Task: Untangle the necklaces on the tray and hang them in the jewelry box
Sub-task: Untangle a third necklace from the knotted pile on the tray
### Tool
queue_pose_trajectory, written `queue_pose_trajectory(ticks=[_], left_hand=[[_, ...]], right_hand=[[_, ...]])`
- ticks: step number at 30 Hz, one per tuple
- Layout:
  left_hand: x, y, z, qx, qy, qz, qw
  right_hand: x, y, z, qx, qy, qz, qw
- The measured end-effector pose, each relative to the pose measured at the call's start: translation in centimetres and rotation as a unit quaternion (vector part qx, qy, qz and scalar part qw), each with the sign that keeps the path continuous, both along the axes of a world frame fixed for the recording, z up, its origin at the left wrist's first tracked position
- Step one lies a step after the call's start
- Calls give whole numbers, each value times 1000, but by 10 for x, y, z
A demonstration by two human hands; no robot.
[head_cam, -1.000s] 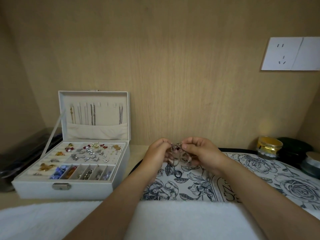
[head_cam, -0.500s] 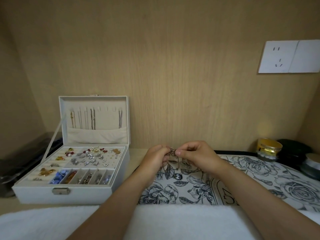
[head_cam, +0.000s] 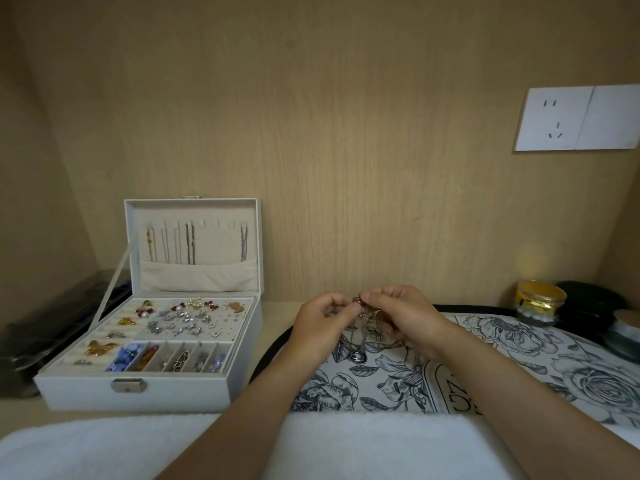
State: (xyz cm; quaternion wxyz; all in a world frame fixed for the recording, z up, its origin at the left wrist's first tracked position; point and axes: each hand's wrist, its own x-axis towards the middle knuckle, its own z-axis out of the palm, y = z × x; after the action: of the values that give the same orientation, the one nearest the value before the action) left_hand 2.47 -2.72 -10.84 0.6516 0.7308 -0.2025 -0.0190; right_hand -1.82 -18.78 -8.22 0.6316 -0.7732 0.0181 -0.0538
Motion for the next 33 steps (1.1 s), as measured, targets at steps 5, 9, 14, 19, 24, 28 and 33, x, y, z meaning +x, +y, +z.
queue_pose_trajectory(ticks=[5,9,14,19,24,28,33], left_hand=[[0,-2,0,33,18,1,999],[0,-1,-1,63,-4,-5,998],[4,2,-5,75,-60,4,995],[0,3,-5,217,-236,56,946],[-1,2,-2,237,-239,96,937],[4,11,-4,155,-143,56,976],[-4,5,4,70,-135,52,987]], right_hand=[[1,1,-3,-75,-15,5,997],[2,-2,-8,-184,-118,9,976],[0,-5,-5,-346,-158,-8,925],[3,-5,-8,-442,-112,-18,890],[9,-6,-11,-243,-52,5,969],[6,-11,-6,-121,-23,20,992],[3,-4,0,-36,-19,2,999]])
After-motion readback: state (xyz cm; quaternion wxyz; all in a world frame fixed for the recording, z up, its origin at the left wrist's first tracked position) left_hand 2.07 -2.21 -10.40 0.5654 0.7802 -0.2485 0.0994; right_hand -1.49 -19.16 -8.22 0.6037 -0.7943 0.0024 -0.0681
